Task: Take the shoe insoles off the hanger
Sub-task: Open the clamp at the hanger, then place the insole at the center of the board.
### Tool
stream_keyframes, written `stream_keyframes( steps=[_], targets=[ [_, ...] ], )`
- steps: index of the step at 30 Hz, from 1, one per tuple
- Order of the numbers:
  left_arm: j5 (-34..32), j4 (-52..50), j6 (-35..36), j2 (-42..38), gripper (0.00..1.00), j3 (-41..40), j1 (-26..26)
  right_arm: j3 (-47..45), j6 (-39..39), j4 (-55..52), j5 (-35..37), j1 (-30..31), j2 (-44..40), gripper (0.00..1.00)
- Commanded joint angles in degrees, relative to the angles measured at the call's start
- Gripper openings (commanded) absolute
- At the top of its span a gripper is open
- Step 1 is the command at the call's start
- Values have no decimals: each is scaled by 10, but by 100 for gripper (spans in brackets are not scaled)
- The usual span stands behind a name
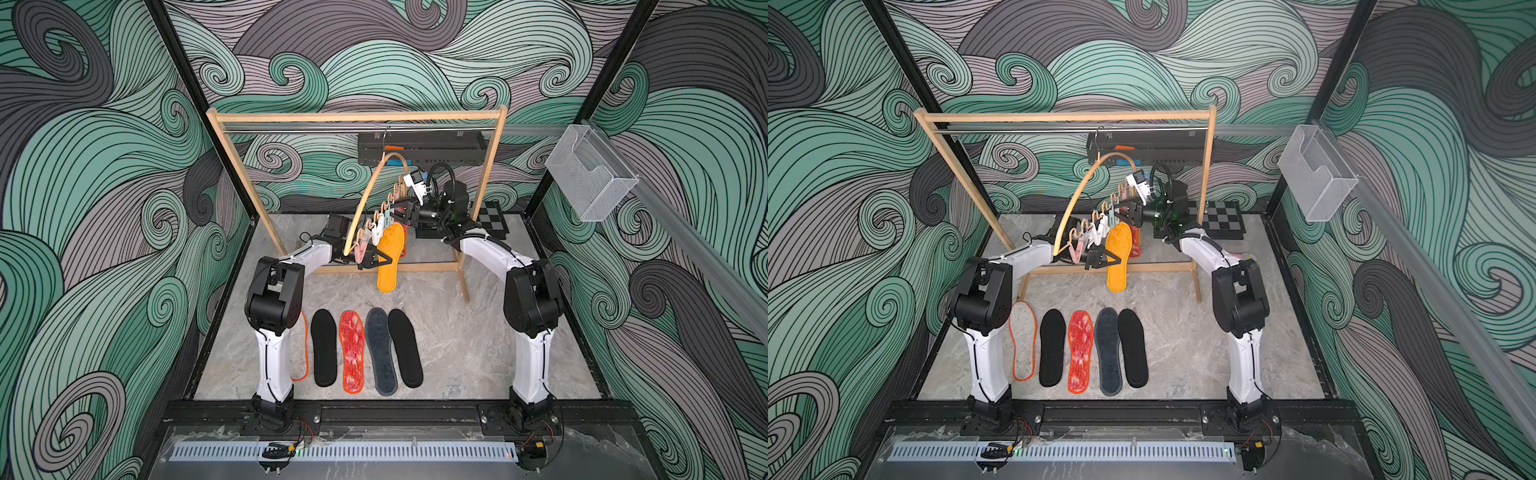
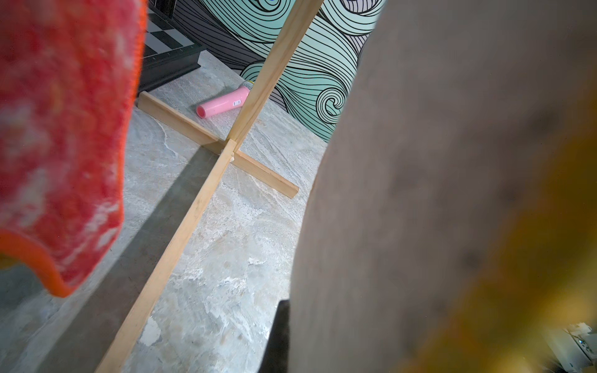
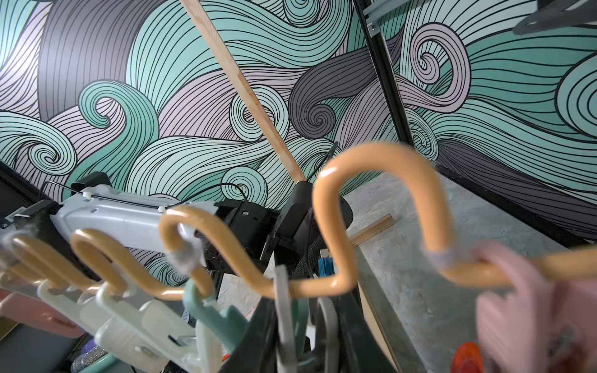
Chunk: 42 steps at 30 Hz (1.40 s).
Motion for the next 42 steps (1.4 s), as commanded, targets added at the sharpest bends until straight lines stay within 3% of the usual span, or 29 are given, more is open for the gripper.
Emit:
stream_keyframes(
  steps=[1, 6, 17, 30, 37, 42],
  targets=[
    [3, -18, 11, -17, 0, 11, -3, 10, 5, 11, -4, -3, 8, 5],
    [-9, 7, -27, -29, 0, -10, -3, 7, 5, 16, 0, -5, 8, 0],
    [-85, 204, -268, -131, 0, -187, -3, 10, 28, 36, 7, -13, 12, 0],
    [-180, 153, -460, -243, 0, -284, -11, 3, 38, 40, 10, -28, 5, 0],
    [-244, 111, -524, -349, 0, -361, -100, -1, 45, 40, 8, -29, 2, 0],
    [-319, 160, -628, -423, 0, -437, -171, -15, 48, 42, 10, -29, -8, 0]
  ],
)
